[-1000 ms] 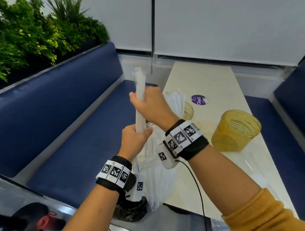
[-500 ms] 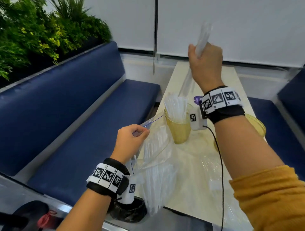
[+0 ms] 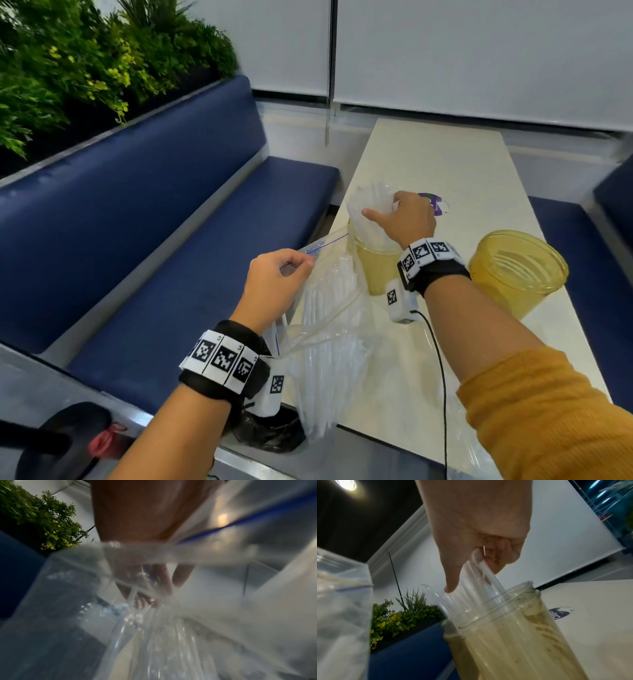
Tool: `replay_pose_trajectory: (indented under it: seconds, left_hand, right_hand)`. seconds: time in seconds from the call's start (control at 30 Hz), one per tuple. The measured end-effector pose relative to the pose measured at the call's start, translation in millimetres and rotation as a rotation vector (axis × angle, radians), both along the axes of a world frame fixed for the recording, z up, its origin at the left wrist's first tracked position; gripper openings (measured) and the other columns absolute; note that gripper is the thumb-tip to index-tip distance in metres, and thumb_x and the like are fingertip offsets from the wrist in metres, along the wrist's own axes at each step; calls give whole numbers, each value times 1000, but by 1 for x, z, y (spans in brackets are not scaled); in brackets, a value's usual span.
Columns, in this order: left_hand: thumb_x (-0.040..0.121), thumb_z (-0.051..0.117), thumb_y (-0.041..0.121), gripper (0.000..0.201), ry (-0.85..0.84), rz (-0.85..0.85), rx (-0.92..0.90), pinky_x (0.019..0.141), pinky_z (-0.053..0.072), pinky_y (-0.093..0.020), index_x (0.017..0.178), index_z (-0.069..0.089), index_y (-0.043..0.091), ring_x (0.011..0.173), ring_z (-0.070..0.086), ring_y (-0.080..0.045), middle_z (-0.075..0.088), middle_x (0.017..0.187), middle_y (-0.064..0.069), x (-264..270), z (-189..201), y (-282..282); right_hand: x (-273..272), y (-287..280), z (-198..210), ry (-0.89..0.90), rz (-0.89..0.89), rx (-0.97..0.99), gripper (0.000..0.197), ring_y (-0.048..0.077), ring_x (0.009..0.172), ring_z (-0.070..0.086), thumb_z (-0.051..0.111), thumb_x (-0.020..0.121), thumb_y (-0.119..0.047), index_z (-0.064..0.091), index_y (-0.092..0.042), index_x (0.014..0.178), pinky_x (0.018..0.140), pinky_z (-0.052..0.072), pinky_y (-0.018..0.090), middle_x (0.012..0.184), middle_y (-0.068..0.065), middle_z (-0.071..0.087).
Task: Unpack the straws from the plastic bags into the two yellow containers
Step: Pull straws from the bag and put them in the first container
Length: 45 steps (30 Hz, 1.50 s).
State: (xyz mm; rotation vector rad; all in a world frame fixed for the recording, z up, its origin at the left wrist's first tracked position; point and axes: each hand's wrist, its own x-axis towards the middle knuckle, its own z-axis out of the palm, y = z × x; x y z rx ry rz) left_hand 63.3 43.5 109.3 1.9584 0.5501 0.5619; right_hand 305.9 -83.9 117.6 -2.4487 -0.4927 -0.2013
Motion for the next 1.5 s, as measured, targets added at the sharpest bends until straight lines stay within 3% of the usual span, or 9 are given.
replay_pose_trajectory:
  seconds: [0.17, 0.4, 0.57, 0.7, 0.83, 0.97, 1.1, 1.2, 1.5]
  left_hand:
    - [95, 63, 17, 17, 9, -13, 3, 80, 56, -28, 98, 80, 22, 88, 69, -5, 76, 97, 12, 2, 3, -6]
    - [95, 53, 4, 33, 66, -87, 16, 94, 58, -40, 113, 76, 20, 106, 68, -10, 72, 120, 12, -4, 13, -9]
    - [98, 46, 7, 41, 94, -146, -13, 106, 51, -44, 132, 67, 18, 121, 63, -15, 66, 133, 7, -7, 25, -13]
    - [96, 43, 15, 45, 64, -178, -53, 103, 51, -41, 134, 65, 25, 110, 65, -16, 71, 127, -4, -7, 29, -16]
    - [102, 42, 11, 41, 14, -170, -97, 103, 50, -35, 128, 69, 28, 113, 66, -9, 73, 120, 10, -9, 28, -16]
    - [106, 43, 15, 37, 38, -147, -172, 105, 52, -44, 135, 64, 24, 119, 62, -14, 66, 130, 8, -9, 29, -19]
    - [105, 42, 7, 39, 37, -160, -210, 101, 55, -41, 126, 67, 28, 118, 62, -11, 65, 118, 20, -10, 31, -23]
    - [103, 45, 5, 42, 35, -136, -201, 95, 58, -47, 102, 68, 40, 105, 66, -18, 67, 102, 20, -12, 31, -23]
    - [97, 37, -6, 48, 79, -148, -203, 87, 62, -42, 126, 65, 21, 115, 64, -16, 61, 124, 10, -9, 25, -21]
  right_hand:
    - [-7, -4, 16, -91, -7, 143, 68, 20, 99, 65, 66, 75, -74, 68, -19, 114, 74, 44, 29, 106, 1, 69]
    - [-21, -5, 32, -204, 71, -11, 36, 29, 120, 49, 61, 94, -44, 67, -19, 119, 86, 45, 39, 123, 7, 61]
    - [-77, 6, 83, -354, 356, 43, 24, 20, 86, 62, 61, 93, -39, 73, -19, 91, 76, 50, 33, 89, -2, 70]
    - [-130, 13, 92, -144, 624, -340, 33, 19, 66, 61, 71, 86, -39, 65, -15, 64, 65, 48, 30, 66, 1, 66]
    - [-161, 14, 64, 138, 649, -598, 50, 14, 57, 56, 85, 70, -48, 43, -25, 56, 67, 52, 31, 45, -6, 50]
    - [-173, 17, 34, 171, 518, -649, 38, 23, 90, 66, 74, 80, -56, 56, -23, 77, 72, 44, 29, 74, -5, 55]
    - [-171, 18, 9, 216, 384, -678, 65, 24, 110, 64, 70, 78, -67, 63, -15, 117, 77, 42, 29, 115, 4, 66]
    - [-164, 17, -1, 306, 295, -680, 63, 24, 108, 65, 74, 75, -64, 63, -15, 114, 75, 45, 30, 115, 3, 66]
    - [-152, 23, -13, 480, 277, -591, 29, 22, 84, 70, 74, 82, -38, 53, -17, 78, 66, 50, 26, 96, 4, 75]
